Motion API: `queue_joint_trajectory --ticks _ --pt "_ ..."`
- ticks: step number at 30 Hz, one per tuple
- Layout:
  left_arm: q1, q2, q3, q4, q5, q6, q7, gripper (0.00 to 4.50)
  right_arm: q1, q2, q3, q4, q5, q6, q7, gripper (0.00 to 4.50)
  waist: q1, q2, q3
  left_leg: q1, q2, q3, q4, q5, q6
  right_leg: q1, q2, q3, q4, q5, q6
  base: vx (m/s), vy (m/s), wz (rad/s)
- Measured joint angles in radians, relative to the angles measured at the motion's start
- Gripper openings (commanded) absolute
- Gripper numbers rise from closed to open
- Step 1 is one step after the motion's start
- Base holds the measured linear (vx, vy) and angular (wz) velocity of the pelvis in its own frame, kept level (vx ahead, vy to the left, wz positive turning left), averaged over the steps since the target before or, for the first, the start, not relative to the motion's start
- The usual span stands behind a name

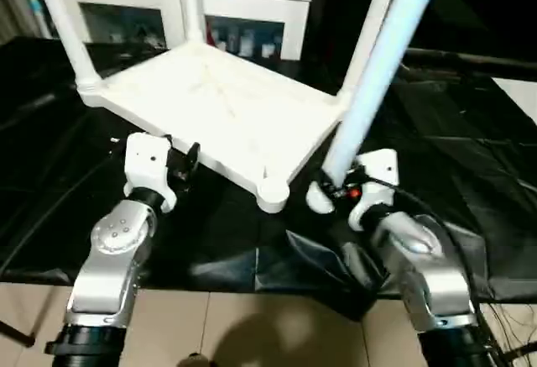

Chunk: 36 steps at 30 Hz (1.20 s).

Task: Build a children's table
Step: Pick table leg

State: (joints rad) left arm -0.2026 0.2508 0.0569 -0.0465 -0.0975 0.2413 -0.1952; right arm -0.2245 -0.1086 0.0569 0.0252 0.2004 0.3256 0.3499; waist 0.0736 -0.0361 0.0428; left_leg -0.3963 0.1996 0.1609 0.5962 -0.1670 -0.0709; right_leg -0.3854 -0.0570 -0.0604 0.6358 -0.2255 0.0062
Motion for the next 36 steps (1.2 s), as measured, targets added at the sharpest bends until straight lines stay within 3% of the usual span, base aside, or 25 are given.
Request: queue_joint_trajectory --ticks 1,2,6,8,11,12,14,15,16,17,18,19,20,21,22,23,24,25,26,27,28,31,32,33,36 --pt "0.002 0.0 0.004 0.0 -0.003 0.0 -0.003 2.68 -0.001 0.0 0.005 0.0 0.0 0.0 0.001 1.86 0.007 0.002 0.003 0.02 0.009 0.02 0.0 -0.001 0.0 0.006 0.009 0.018 -0.003 -0.001 0.001 0.026 0.031 -0.57" --pt "-0.001 0.002 0.005 -0.002 -0.006 0.0 -0.008 2.68 -0.001 0.0 0.006 0.0 0.0 -0.002 0.001 1.86 0.007 0.003 0.01 0.036 0.004 0.013 -0.002 -0.006 -0.001 0.021 0.006 0.017 -0.009 -0.003 0.004 0.026 0.031 -0.57" --pt "-0.001 0.002 0.004 -0.005 -0.01 0.0 -0.009 2.68 -0.002 -0.001 0.008 0.0 -0.003 -0.004 0.008 1.86 -0.027 0.01 0.019 0.071 0.007 -0.017 -0.011 -0.031 -0.004 0.077 -0.003 -0.034 -0.068 -0.007 0.006 0.081 0.068 -0.36" --pt "-0.001 0.002 0.004 -0.005 -0.013 0.0 -0.008 2.68 -0.002 -0.001 0.01 0.0 -0.003 -0.005 0.011 1.86 -0.043 0.008 0.018 0.083 0.006 -0.02 -0.014 -0.035 -0.007 0.09 -0.004 -0.037 -0.081 -0.007 0.005 0.092 0.045 -0.27" --pt "-0.001 0.001 0.002 -0.012 -0.015 0.0 -0.01 2.68 -0.001 -0.013 0.019 0.0 -0.008 -0.006 0.027 1.86 -0.051 0.002 0.014 0.083 0.005 -0.012 -0.016 -0.05 -0.008 0.091 -0.005 -0.031 -0.082 -0.007 0.005 0.104 0.012 -0.1" --pt "-0.004 -0.004 -0.002 -0.014 -0.015 0.0 -0.012 2.68 0.002 -0.023 0.03 -0.002 -0.014 -0.007 0.031 1.86 -0.053 0.004 0.01 0.062 -0.004 -0.029 -0.004 -0.055 0.009 0.097 -0.01 -0.051 -0.09 -0.002 0.011 0.126 0.015 0.25" --pt "0.001 -0.007 -0.01 -0.022 -0.014 0.001 -0.017 2.68 0.005 -0.032 0.035 0.002 -0.024 -0.007 0.029 1.86 -0.037 0.007 0.009 0.041 -0.007 -0.051 0.008 -0.064 0.036 0.119 -0.022 -0.101 -0.106 -0.012 0.015 0.156 0.008 0.59" --pt "0.007 -0.003 -0.006 -0.022 -0.014 0.002 -0.017 2.68 0.004 -0.022 0.034 0.003 -0.023 -0.007 0.028 1.86 -0.036 0.008 0.006 0.05 -0.004 -0.048 0.0 -0.066 0.032 0.124 -0.021 -0.102 -0.11 -0.021 0.01 0.253 -0.023 0.62" --pt "0.017 0.002 0.004 -0.022 -0.014 0.004 -0.016 2.68 -0.004 -0.011 0.038 0.003 -0.021 -0.006 0.029 1.86 -0.032 0.005 0.005 0.063 -0.006 -0.05 -0.008 -0.069 0.026 0.117 -0.019 -0.091 -0.095 -0.034 0.0 0.299 -0.065 0.32" --pt "0.034 0.012 0.026 -0.019 -0.013 0.011 -0.012 2.68 -0.022 0.022 0.066 0.002 -0.015 -0.006 0.033 1.86 -0.035 0.001 0.003 0.079 -0.019 -0.052 -0.008 -0.082 0.021 0.084 -0.022 -0.068 0.002 -0.061 -0.04 0.299 -0.065 0.32" --pt "0.036 0.021 0.035 -0.018 -0.013 0.016 -0.011 2.68 -0.022 0.025 0.077 -0.008 -0.012 -0.009 0.041 1.86 -0.036 -0.001 0.002 0.093 -0.026 -0.057 -0.003 -0.096 0.026 0.053 -0.021 -0.05 0.07 -0.065 -0.035 0.231 -0.088 0.0" --pt "0.035 0.021 0.04 -0.022 -0.013 0.016 -0.009 2.68 -0.021 0.023 0.08 -0.009 -0.011 -0.009 0.046 1.86 -0.035 -0.01 -0.004 0.104 -0.036 -0.059 0.0 -0.107 0.028 0.011 -0.02 -0.031 0.102 -0.063 -0.025 0.042 -0.085 -0.08" --pt "0.032 0.017 0.039 -0.028 -0.014 0.016 -0.009 2.68 -0.019 0.013 0.077 -0.011 -0.01 -0.013 0.05 1.86 -0.042 -0.03 -0.014 0.111 -0.054 -0.056 0.01 -0.122 0.03 -0.039 -0.027 -0.004 0.084 -0.042 -0.011 0.042 -0.085 -0.08" --pt "0.024 0.016 0.032 -0.033 -0.015 0.019 -0.009 2.68 -0.016 0.002 0.07 -0.016 -0.01 -0.015 0.052 1.86 -0.045 -0.061 -0.018 0.108 -0.08 -0.042 0.035 -0.134 0.046 -0.059 -0.048 0.032 0.026 0.021 0.011 -0.115 -0.077 0.02" --pt "0.02 0.001 0.026 -0.033 -0.016 0.025 -0.009 2.68 -0.004 -0.015 0.057 -0.014 -0.01 -0.021 0.052 1.86 -0.05 -0.067 -0.016 0.096 -0.087 -0.045 0.067 -0.148 0.059 -0.063 -0.046 0.06 0.052 0.01 0.017 -0.042 -0.032 0.3" --pt "0.019 -0.018 -0.013 -0.033 -0.02 0.031 -0.022 2.68 0.022 -0.035 0.04 -0.01 -0.009 -0.022 0.055 1.86 -0.042 -0.066 -0.016 0.086 -0.08 -0.053 0.094 -0.142 0.083 -0.05 -0.027 0.083 0.05 0.003 0.017 -0.042 -0.032 0.3" --pt "0.023 -0.015 -0.025 -0.035 -0.024 0.032 -0.036 2.68 0.025 -0.043 0.026 -0.011 -0.007 -0.022 0.06 1.86 -0.039 -0.065 -0.016 0.071 -0.08 -0.063 0.094 -0.129 0.081 -0.048 -0.015 0.088 0.042 0.005 0.015 0.039 -0.03 0.25" --pt "0.024 -0.009 -0.025 -0.035 -0.028 0.034 -0.046 2.68 0.023 -0.042 0.017 -0.014 0.001 -0.022 0.065 1.86 -0.037 -0.061 -0.016 0.061 -0.076 -0.067 0.076 -0.122 0.069 -0.049 -0.002 0.087 0.04 0.008 0.012 0.0 0.0 0.0" --pt "0.03 0.005 -0.021 -0.035 -0.043 0.034 -0.068 2.68 0.022 -0.04 0.013 -0.023 0.011 -0.022 0.073 1.86 -0.035 -0.049 -0.016 0.054 -0.059 -0.068 0.058 -0.125 0.018 -0.048 0.014 0.077 0.034 0.011 0.008 0.0 0.0 0.0" --pt "0.041 0.015 -0.016 -0.035 -0.057 0.034 -0.09 2.68 0.022 -0.041 0.014 -0.029 0.021 -0.022 0.078 1.86 -0.033 -0.043 -0.014 0.052 -0.044 -0.068 0.056 -0.122 -0.03 -0.047 0.022 0.07 0.029 0.015 0.004 -0.053 -0.021 0.04" --pt "0.052 0.02 -0.014 -0.035 -0.066 0.035 -0.107 2.68 0.022 -0.033 0.018 -0.034 0.027 -0.022 0.084 1.86 -0.033 -0.04 -0.012 0.048 -0.04 -0.068 0.057 -0.12 -0.034 -0.047 0.024 0.069 0.023 0.019 0.004 0.0 0.0 0.0" --pt "0.075 0.025 -0.014 -0.035 -0.124 0.035 -0.186 2.97 0.022 -0.027 0.029 -0.05 0.042 -0.02 0.101 1.86 -0.029 -0.023 0.0 0.052 -0.026 -0.058 0.054 -0.11 -0.037 -0.032 0.023 0.063 -0.001 0.03 -0.008 -0.047 -0.002 0.04" --pt "0.076 0.043 -0.016 -0.035 -0.153 0.035 -0.243 3.04 0.022 -0.032 0.026 -0.059 0.048 -0.021 0.11 1.86 -0.03 -0.023 0.005 0.064 -0.023 -0.046 0.046 -0.106 -0.035 -0.027 0.016 0.06 -0.002 0.032 -0.01 -0.066 0.002 0.1" --pt "0.075 0.053 -0.015 -0.035 -0.168 0.034 -0.272 3.04 0.022 -0.034 0.022 -0.063 0.056 -0.02 0.114 1.86 -0.032 -0.022 0.006 0.068 -0.021 -0.04 0.042 -0.099 -0.034 -0.022 0.013 0.06 -0.002 0.032 -0.011 -0.082 -0.016 0.11" --pt "0.056 0.112 -0.036 -0.02 -0.181 0.004 -0.38 3.31 0.022 -0.045 -0.004 -0.071 0.094 -0.019 0.141 1.86 -0.033 -0.018 0.011 0.08 -0.018 -0.033 0.039 -0.099 -0.034 -0.014 0.007 0.056 -0.003 0.028 -0.003 -0.081 -0.012 0.04"
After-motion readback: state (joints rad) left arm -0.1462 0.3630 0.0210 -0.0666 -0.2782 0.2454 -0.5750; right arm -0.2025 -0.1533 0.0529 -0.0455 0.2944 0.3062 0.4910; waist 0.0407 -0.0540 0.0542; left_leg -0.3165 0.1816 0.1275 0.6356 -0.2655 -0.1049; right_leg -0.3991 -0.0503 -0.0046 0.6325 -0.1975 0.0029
